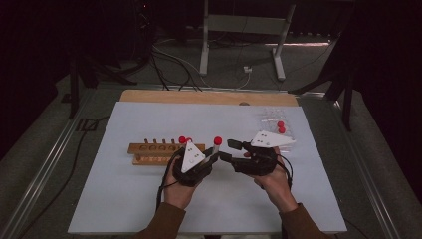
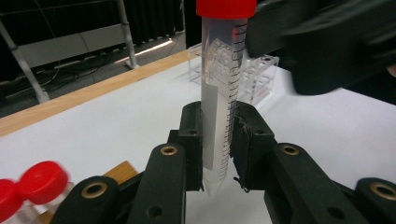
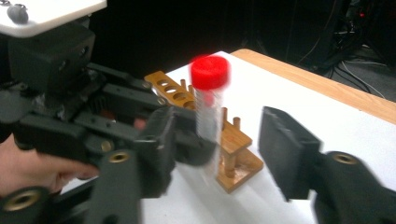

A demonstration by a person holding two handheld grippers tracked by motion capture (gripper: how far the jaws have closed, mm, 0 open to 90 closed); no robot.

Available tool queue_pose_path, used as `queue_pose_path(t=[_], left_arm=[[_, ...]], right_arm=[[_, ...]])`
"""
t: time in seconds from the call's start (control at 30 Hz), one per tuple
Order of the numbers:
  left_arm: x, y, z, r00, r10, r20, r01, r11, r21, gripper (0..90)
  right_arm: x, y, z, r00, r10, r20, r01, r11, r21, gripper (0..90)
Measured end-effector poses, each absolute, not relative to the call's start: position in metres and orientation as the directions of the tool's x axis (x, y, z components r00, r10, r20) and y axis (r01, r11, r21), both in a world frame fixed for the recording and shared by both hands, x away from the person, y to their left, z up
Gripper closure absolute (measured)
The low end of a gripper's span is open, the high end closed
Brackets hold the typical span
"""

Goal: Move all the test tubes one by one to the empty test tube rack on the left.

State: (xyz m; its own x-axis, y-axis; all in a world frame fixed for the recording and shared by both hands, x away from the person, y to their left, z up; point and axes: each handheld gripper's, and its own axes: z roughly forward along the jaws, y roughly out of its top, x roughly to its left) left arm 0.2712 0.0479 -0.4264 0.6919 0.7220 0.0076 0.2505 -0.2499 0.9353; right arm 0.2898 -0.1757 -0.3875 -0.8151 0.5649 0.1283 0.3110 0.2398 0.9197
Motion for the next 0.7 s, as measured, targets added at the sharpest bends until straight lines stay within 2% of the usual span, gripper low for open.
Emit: queue_pose_path(t=[0.03,0.13,0.27,0.4,0.7], left_arm=[[0.272,0.053,-0.425,0.685,0.728,-0.002,0.252,-0.234,0.939,76.1],[0.272,0.059,-0.424,0.680,0.733,-0.011,0.252,-0.221,0.942,76.1],[0.271,0.073,-0.421,0.672,0.740,-0.028,0.249,-0.189,0.950,76.0],[0.270,0.084,-0.419,0.667,0.744,-0.039,0.244,-0.168,0.955,76.0],[0.271,0.112,-0.416,0.624,0.780,-0.048,0.246,-0.137,0.959,76.0]], right_arm=[[0.290,-0.181,-0.388,-0.807,0.578,0.120,0.308,0.238,0.921,31.7],[0.291,-0.186,-0.390,-0.790,0.604,0.103,0.304,0.241,0.922,15.6],[0.292,-0.194,-0.395,-0.753,0.656,0.062,0.294,0.251,0.922,3.0],[0.295,-0.209,-0.402,-0.722,0.689,0.058,0.305,0.243,0.921,0.0],[0.294,-0.244,-0.411,-0.653,0.756,0.047,0.317,0.217,0.924,0.0]])
